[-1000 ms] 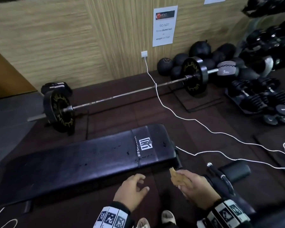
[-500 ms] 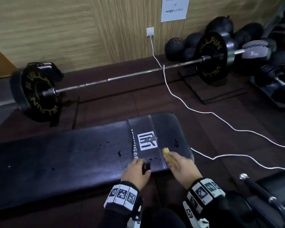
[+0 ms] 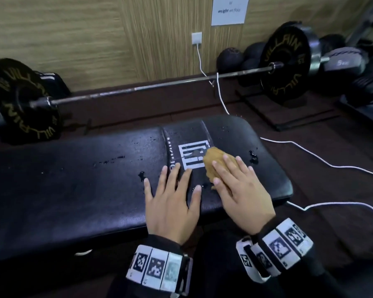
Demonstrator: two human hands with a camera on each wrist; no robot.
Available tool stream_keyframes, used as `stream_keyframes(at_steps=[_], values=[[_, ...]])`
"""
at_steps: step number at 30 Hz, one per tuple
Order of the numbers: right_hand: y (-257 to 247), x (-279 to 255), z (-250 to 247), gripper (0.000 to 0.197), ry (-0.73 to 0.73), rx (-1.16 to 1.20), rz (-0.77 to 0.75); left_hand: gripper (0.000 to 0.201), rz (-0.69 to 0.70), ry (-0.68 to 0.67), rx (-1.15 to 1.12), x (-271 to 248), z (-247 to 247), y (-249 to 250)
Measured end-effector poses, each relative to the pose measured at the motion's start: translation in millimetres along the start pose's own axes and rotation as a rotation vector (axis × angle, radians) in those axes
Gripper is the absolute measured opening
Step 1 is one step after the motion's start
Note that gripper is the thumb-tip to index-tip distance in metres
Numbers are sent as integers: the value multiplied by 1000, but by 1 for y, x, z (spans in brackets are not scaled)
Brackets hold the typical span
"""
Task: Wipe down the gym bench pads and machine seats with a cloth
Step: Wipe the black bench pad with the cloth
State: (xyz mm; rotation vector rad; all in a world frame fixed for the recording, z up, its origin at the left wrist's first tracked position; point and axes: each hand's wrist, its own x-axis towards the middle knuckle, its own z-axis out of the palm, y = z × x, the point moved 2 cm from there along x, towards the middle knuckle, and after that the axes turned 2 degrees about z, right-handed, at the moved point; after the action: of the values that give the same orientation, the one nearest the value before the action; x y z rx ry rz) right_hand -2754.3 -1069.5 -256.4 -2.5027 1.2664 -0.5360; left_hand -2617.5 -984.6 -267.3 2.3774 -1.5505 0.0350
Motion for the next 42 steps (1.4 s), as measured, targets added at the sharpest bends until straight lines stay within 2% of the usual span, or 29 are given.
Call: stream_keyframes(at_steps=[5, 9, 14, 20, 24, 26, 29, 31, 34, 37, 39, 41, 42], values=[[-1, -23, -6, 45, -51, 5, -7, 63, -1, -11, 16, -4, 1, -1], [-4, -41, -5, 44, 8, 5, -25, 59, -8, 3, 2, -3, -1, 1], [5, 1, 3, 47, -97, -157, 8, 57, -8, 45, 3, -3, 0, 2], [66, 37, -21, 48, -113, -136, 239, 58, -18, 18, 28, -5, 0, 1], [91, 5, -36, 48, -38, 54, 369, 60, -17, 25, 33, -5, 2, 0], [83, -22, -37, 49, 33, 84, 339, 60, -20, 31, 31, -5, 2, 0], [46, -49, -24, 47, 56, 64, 153, 60, -23, 37, 26, -5, 1, 2], [17, -53, -9, 46, 39, 6, 47, 58, -20, 47, 21, -5, -1, 2], [-2, -31, 2, 45, 61, -158, -14, 55, -12, 56, 9, -5, -2, 2], [15, 8, -3, 46, -52, -207, -17, 57, -18, 49, 21, -5, -2, 1], [39, 28, -11, 47, -106, -202, 71, 59, -14, 38, 28, -5, -1, 0], [59, 33, -23, 46, -113, -169, 151, 61, -9, 35, 36, -5, 0, 0], [64, 29, -28, 46, -79, -158, 144, 61, -8, 40, 36, -6, 1, 0]])
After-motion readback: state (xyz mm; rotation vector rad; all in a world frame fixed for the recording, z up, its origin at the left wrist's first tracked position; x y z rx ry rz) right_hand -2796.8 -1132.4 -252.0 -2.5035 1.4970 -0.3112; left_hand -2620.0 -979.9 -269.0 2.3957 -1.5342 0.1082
